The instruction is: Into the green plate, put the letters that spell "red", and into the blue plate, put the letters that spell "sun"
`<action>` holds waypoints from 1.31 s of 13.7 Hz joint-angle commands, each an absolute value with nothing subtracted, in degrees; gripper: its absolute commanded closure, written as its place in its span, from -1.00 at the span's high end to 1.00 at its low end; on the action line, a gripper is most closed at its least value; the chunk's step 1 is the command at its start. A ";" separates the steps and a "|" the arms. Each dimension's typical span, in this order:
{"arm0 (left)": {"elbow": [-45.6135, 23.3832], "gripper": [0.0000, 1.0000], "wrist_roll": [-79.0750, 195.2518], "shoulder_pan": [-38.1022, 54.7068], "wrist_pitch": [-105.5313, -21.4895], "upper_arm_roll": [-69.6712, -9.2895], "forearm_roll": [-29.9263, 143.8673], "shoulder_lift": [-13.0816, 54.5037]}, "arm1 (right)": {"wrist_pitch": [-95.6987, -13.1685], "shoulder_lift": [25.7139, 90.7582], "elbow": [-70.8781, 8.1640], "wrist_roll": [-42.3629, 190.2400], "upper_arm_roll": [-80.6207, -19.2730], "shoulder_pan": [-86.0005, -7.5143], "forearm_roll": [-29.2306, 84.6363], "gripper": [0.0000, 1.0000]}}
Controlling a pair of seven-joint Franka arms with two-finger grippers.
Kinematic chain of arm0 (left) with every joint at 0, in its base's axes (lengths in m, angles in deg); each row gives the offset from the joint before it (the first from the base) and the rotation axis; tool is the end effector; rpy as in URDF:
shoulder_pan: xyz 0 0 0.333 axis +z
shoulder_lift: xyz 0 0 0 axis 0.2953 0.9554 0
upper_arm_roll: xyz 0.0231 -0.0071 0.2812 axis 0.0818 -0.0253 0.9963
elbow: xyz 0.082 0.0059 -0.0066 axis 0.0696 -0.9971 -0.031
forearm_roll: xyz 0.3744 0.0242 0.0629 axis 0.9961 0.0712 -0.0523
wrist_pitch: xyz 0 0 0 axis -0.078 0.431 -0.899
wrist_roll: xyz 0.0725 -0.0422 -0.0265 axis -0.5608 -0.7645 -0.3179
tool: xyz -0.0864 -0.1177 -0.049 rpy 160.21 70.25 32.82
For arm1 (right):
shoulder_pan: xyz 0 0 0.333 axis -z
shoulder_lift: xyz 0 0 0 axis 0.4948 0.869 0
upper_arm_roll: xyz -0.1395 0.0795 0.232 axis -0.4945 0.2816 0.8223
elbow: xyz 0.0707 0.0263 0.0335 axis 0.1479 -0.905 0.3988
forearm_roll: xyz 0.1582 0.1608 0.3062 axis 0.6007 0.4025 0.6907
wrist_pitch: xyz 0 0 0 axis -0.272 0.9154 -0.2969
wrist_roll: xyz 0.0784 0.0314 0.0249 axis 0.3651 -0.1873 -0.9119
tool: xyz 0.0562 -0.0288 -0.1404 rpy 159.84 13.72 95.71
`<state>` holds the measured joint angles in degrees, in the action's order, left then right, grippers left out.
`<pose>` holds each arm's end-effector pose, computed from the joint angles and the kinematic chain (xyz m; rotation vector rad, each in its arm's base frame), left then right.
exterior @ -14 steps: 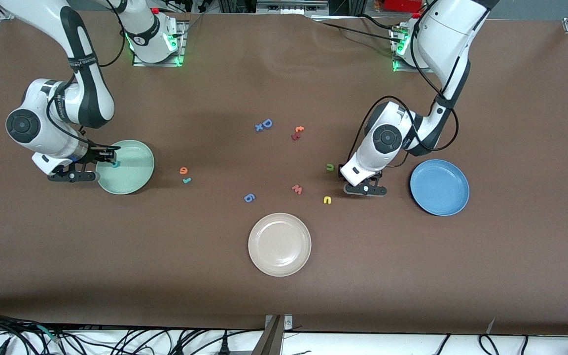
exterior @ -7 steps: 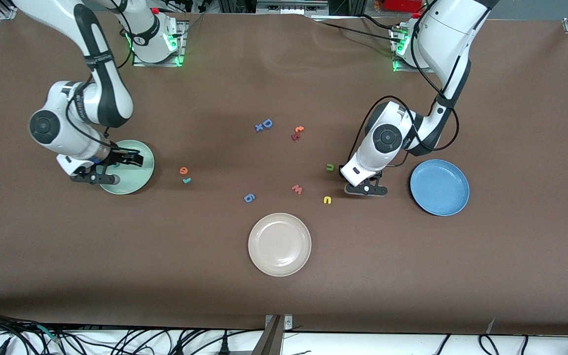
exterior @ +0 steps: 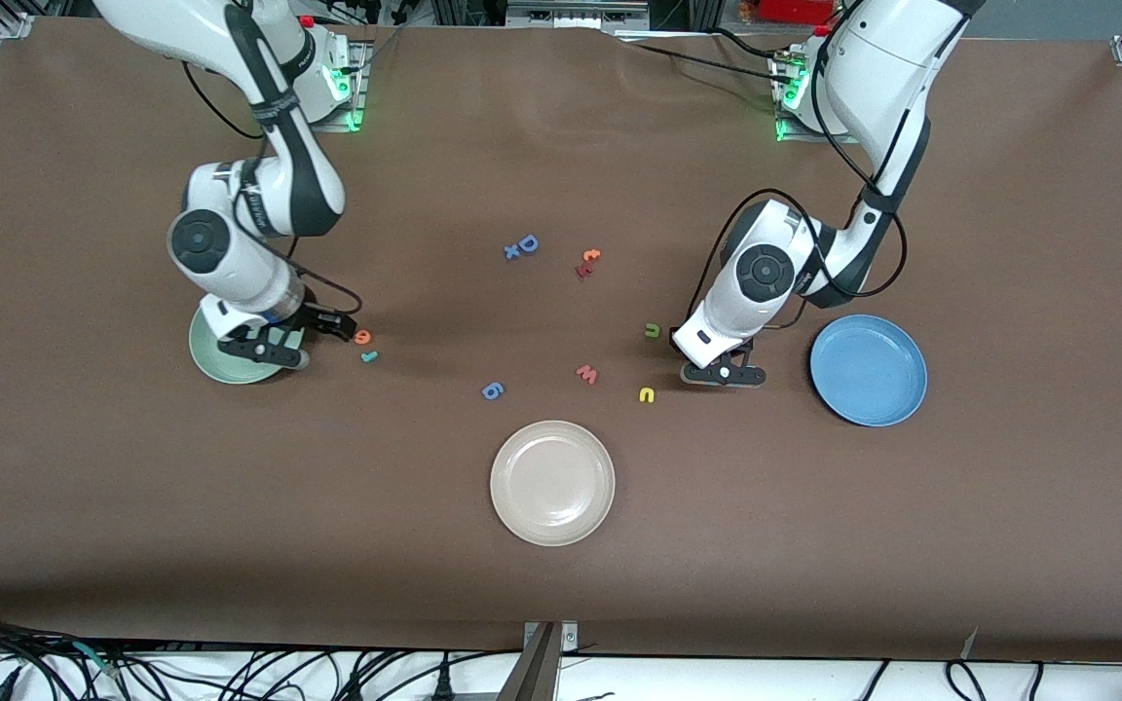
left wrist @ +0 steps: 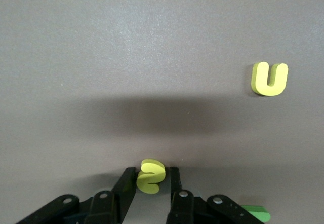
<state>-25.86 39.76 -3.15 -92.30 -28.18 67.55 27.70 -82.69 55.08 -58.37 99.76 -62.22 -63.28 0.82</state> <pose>0.5133 -0.2683 0.1068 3.1025 -0.0744 -0.0568 0.5163 0.1416 0.1576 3.1133 -0.3297 -0.0292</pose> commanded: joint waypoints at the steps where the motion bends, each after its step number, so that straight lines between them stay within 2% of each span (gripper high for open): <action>1: -26.72 -0.32 34.76 -3.92 -92.51 -27.92 72.97 27.34 | -86.64 58.75 -58.19 102.26 -62.52 -64.72 1.58 0.76; 3: -26.54 -0.32 34.31 -3.48 -92.51 -28.01 73.78 27.35 | -87.96 60.78 -58.11 104.27 -62.52 -66.21 1.58 0.76; 6: -26.54 -0.44 34.22 -3.48 -92.51 -28.10 73.78 27.35 | -88.05 61.05 -58.11 105.33 -62.52 -66.48 1.58 0.75; 9: -26.45 -0.53 34.04 -3.39 -92.51 -28.01 73.78 27.35 | -88.31 61.05 -58.02 106.30 -62.43 -67.19 1.67 0.66; 11: -26.36 -0.54 33.95 -3.39 -92.51 -28.01 73.78 27.35 | -88.32 61.58 -58.02 106.57 -62.43 -67.19 1.67 0.48; 12: -26.36 -0.55 33.95 -3.39 -92.51 -28.10 73.78 27.35 | -88.40 61.75 -58.02 106.66 -62.43 -67.19 1.67 0.31; 15: -25.93 -0.55 33.95 -3.30 -92.16 -27.92 73.78 27.17 | -88.75 62.02 -58.02 106.66 -62.43 -67.28 1.67 0.05; 17: -22.16 -0.55 34.13 -2.34 -87.53 -27.92 73.70 27.17 | -88.84 62.02 -58.11 106.66 -62.43 -67.28 1.67 -0.32; 18: -19.71 -0.55 34.48 -1.90 -83.76 -27.92 73.70 27.17 | -88.84 62.02 -58.02 106.66 -62.43 -67.28 1.67 -0.58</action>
